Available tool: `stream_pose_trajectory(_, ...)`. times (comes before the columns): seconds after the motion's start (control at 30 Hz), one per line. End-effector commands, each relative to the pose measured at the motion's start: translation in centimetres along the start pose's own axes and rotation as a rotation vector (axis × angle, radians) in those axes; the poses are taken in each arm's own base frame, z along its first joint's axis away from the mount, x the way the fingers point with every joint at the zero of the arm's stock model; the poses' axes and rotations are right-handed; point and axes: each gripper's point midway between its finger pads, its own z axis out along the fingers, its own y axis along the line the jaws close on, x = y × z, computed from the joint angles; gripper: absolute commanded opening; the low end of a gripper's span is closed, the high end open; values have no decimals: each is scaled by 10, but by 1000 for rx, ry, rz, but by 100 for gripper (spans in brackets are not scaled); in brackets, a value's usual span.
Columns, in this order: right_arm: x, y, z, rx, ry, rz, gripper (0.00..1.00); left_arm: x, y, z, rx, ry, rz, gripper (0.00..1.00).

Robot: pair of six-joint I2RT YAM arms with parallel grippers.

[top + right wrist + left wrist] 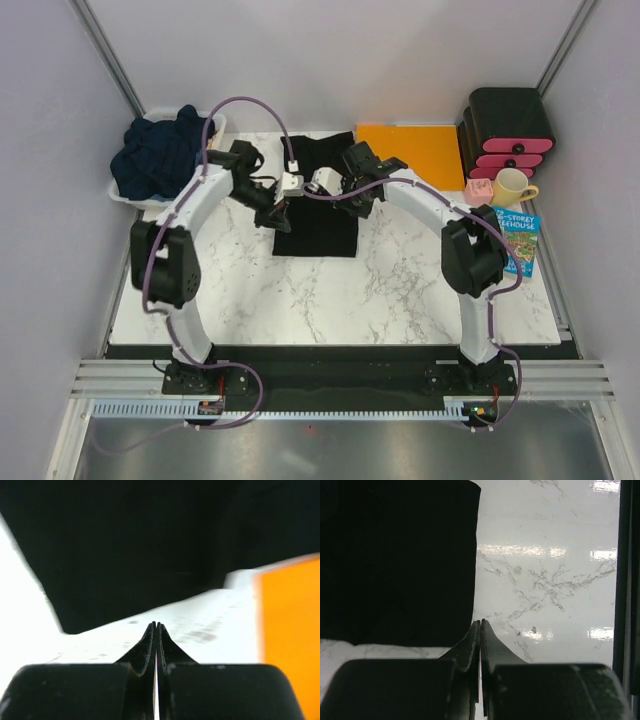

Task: Fold and stack the t-shirts
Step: Fold the tshirt

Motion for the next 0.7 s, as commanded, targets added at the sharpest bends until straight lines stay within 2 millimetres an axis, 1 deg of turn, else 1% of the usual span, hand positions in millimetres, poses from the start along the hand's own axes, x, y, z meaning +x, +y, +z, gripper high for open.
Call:
stream_pose_trajectory(0.0, 14, 69, 15, -360, -16, 77, 0, -16, 25, 33, 88, -30, 26, 2)
stream_pose_trajectory(0.03, 12, 68, 18, -367, -25, 85, 0, -4, 36, 46, 99, -6, -21, 2)
stream_pose_trajectory(0.07, 7, 61, 25, -372, -44, 102, 0, -3, 44, 50, 90, -1, -22, 2)
stream_pose_trajectory(0.1, 4, 58, 28, -373, -54, 117, 0, -8, 59, 51, 63, 0, 7, 2)
stream_pose_trajectory(0.13, 1, 54, 32, -376, -65, 127, 0, -2, 66, 59, 67, 11, -10, 2)
stream_pose_trajectory(0.17, -3, 47, 39, -372, -80, 135, 0, 0, 73, 63, 64, 14, -11, 2)
stream_pose_trajectory(0.2, -3, 44, 42, -370, -83, 137, 0, -4, 83, 61, 37, 23, 9, 2)
stream_pose_trajectory(0.23, -5, 40, 45, -362, -86, 136, 0, -3, 89, 64, 30, 28, 5, 2)
stream_pose_trajectory(0.27, -6, 35, 51, -356, -90, 130, 0, 4, 94, 70, 33, 38, -5, 2)
stream_pose_trajectory(0.3, -6, 33, 54, -352, -89, 129, 0, 2, 102, 69, 9, 44, 4, 2)
stream_pose_trajectory(0.33, -10, 28, 56, -338, -105, 123, 0, 3, 105, 72, 8, 46, 3, 2)
stream_pose_trajectory(0.37, -9, 26, 60, -332, -107, 124, 0, 6, 109, 75, 7, 50, 0, 2)
stream_pose_trajectory(0.43, -10, 16, 65, -292, -122, 115, 0, 6, 119, 78, -14, 55, 2, 2)
stream_pose_trajectory(0.5, -8, 10, 70, -265, -125, 117, 0, 12, 124, 84, -20, 69, -5, 2)
stream_pose_trajectory(0.53, -7, 4, 74, -232, -121, 111, 0, 14, 129, 86, -33, 74, -1, 2)
stream_pose_trajectory(0.6, -4, -3, 78, -201, -115, 108, 0, 23, 134, 92, -46, 102, -18, 2)
stream_pose_trajectory(0.63, -4, -8, 81, -172, -115, 105, 0, 26, 135, 93, -50, 109, -21, 2)
stream_pose_trajectory(0.67, -2, -15, 81, -147, -114, 109, 0, 28, 141, 94, -71, 113, -16, 2)
